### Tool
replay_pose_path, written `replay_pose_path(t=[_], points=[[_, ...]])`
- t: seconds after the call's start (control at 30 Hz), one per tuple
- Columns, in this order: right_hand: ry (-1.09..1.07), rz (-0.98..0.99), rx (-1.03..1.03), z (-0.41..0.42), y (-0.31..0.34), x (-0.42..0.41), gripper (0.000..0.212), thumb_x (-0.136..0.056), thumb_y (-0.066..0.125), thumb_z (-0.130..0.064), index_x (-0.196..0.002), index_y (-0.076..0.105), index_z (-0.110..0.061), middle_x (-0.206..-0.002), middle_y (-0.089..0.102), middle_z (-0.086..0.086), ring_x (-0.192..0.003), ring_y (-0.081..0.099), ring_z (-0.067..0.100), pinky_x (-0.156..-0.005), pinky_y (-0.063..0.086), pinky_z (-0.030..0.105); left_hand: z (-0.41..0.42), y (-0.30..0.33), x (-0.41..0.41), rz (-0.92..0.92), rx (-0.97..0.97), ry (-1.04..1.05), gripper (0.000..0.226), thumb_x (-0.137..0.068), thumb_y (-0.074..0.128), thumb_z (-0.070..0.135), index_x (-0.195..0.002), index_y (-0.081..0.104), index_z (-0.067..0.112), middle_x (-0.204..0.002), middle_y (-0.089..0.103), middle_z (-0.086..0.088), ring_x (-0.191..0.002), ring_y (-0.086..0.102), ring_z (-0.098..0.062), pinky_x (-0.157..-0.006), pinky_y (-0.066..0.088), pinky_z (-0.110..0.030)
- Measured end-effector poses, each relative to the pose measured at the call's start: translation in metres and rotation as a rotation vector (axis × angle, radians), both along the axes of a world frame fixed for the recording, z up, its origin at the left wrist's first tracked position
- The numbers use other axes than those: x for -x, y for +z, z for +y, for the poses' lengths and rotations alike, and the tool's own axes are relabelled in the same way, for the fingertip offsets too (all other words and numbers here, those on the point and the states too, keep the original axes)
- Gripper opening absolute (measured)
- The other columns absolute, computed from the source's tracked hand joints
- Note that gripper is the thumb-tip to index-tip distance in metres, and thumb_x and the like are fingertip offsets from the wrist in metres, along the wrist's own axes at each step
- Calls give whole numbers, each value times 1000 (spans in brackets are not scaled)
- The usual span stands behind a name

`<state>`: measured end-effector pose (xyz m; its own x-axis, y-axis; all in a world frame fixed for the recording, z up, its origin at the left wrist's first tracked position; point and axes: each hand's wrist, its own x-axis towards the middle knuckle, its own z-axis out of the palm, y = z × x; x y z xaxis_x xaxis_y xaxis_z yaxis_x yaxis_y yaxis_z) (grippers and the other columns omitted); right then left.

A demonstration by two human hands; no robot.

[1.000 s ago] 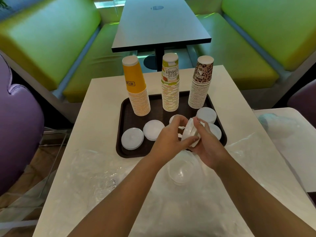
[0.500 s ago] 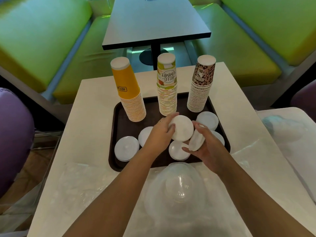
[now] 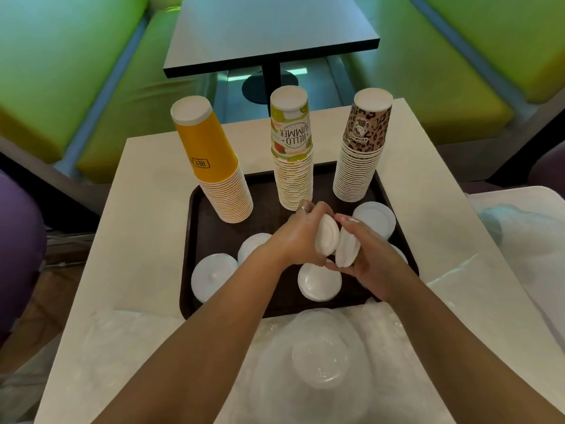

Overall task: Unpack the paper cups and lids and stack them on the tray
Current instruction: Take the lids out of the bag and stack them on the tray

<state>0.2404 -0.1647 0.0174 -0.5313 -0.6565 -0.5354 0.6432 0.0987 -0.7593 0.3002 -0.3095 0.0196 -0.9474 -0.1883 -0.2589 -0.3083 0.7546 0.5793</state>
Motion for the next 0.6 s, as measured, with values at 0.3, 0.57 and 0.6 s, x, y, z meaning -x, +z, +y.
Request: replay_pose_path(t=[0.3,0.57,0.6], points=[[-267,136,73,7,15,14,55,-72,66,-40,-124,50,-31,-129,54,4,-112,59,23,-74,58,33,-5,-8,21,-139,81,103,86,-65,84,24,-132,32,23,-136,26,-9,-113,47,-28,-88,51,-37],[-339,165,122,18,13,19,98,-45,79,-65,-131,46,-30,-131,56,0,-109,62,23,-71,58,33,-2,-24,30,-260,111,110,94,-70,82,28,-143,25,18,-141,28,-13,-130,31,-30,-97,44,-39],[-334,185,113,20,13,19,101,-43,79,-68,-131,46,-31,-130,57,-2,-108,63,21,-72,58,32,-3,-25,30,-255,101,115,95,-70,82,28,-145,23,18,-141,28,-13,-131,30,-30,-97,43,-38]])
